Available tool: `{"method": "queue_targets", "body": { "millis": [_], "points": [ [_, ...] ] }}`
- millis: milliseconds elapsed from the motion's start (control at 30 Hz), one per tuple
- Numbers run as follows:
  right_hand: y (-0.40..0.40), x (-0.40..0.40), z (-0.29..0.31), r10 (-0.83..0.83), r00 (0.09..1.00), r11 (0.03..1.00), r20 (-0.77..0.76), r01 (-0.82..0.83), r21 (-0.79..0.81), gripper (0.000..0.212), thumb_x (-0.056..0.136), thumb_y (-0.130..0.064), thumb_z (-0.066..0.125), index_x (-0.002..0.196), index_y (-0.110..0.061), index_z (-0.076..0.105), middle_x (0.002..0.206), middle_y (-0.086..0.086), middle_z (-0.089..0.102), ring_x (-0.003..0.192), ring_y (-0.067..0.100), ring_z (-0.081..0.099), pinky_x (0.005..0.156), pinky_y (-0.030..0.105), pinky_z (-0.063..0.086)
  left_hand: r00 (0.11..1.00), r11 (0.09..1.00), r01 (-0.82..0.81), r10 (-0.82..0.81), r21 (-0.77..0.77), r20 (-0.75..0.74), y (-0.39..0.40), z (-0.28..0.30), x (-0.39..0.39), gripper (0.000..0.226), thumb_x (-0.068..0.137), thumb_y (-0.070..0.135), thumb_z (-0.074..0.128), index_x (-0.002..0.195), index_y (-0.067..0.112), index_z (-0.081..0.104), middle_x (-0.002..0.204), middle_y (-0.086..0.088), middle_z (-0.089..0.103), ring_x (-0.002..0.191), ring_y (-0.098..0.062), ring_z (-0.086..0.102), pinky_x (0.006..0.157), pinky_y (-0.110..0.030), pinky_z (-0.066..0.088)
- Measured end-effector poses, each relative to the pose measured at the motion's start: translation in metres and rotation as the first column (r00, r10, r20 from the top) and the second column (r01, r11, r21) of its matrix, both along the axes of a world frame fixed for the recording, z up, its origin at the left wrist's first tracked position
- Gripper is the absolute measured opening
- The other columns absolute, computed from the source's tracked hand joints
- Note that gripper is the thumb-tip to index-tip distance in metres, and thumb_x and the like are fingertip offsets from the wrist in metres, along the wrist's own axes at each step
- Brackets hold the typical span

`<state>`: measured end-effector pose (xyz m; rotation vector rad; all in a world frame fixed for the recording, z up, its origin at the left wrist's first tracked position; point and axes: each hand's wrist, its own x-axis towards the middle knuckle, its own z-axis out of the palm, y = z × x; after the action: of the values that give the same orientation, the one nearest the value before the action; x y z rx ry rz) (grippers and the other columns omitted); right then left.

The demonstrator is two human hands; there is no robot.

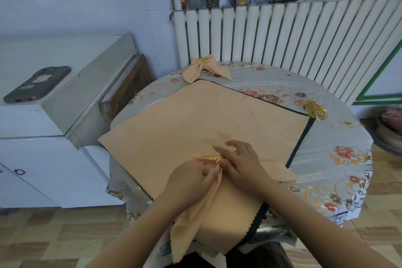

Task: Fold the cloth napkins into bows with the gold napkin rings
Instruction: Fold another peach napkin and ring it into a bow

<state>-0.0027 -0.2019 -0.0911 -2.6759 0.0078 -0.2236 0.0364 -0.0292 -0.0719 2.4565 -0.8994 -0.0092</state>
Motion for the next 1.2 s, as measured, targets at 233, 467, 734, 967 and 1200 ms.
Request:
{"method": "queue_targets", "body": {
  "millis": [233,467,734,967,1200],
  "points": [
    [-0.002,-0.025,-0.006,-0.354,0.922,0.901,0.157,0.292,0.32,0.05,0.089,-0.028,0.06,0.132,-0.007,0.046,0.121,0.011,0.046,0.111,0.027,0.049,0.094,0.029,0.039,0.992,0.968,0.023,0.008,-0.249,0.124,-0.009,-0.034,0.02,0.04,0.069,0.056,0.059,0.066,0.017,0.061,0.092,0.008,0.049,0.094,-0.011,0.041,0.081,-0.026,0.027],
    [0.01,-0.051,-0.008,-0.357,0.916,0.891,0.181,0.277,0.36,0.02,0.088,-0.023,0.065,0.099,-0.012,0.052,0.093,-0.005,0.049,0.08,0.011,0.049,0.065,0.02,0.034,0.969,0.967,0.177,-0.138,-0.183,0.206,-0.018,-0.04,0.019,0.046,0.084,0.047,0.046,0.128,0.036,0.04,0.127,0.001,0.052,0.122,-0.011,0.04,0.099,-0.029,0.019],
    [0.039,-0.064,-0.008,-0.219,0.957,0.935,0.188,0.151,0.32,0.022,0.083,0.001,0.055,0.082,-0.018,0.044,0.082,-0.005,0.049,0.07,0.013,0.046,0.061,0.034,0.04,0.969,0.995,0.099,-0.102,0.022,0.224,-0.021,-0.032,0.015,0.064,0.079,0.058,0.016,0.136,0.045,0.041,0.121,0.001,0.05,0.117,-0.017,0.041,0.1,-0.029,0.01],
    [0.012,-0.043,0.02,-0.337,0.938,0.91,0.08,0.303,0.282,0.025,0.089,-0.028,0.056,0.112,-0.023,0.048,0.096,-0.006,0.057,0.088,0.016,0.057,0.077,0.034,0.046,0.942,0.981,0.189,-0.171,-0.036,0.289,-0.015,-0.039,0.018,0.053,0.089,0.037,0.035,0.141,0.042,0.032,0.107,0.003,0.055,0.105,-0.009,0.04,0.102,-0.033,0.011],
    [-0.021,0.0,0.009,-0.3,0.928,0.859,-0.219,0.363,0.362,0.033,0.092,-0.045,0.051,0.09,-0.015,0.064,0.086,0.003,0.066,0.091,0.025,0.059,0.087,0.04,0.043,0.949,0.984,0.17,-0.152,-0.042,0.277,-0.014,-0.036,0.013,0.066,0.09,0.037,0.037,0.149,0.026,0.009,0.11,0.009,0.057,0.108,-0.008,0.045,0.106,-0.029,0.009]
  ]
}}
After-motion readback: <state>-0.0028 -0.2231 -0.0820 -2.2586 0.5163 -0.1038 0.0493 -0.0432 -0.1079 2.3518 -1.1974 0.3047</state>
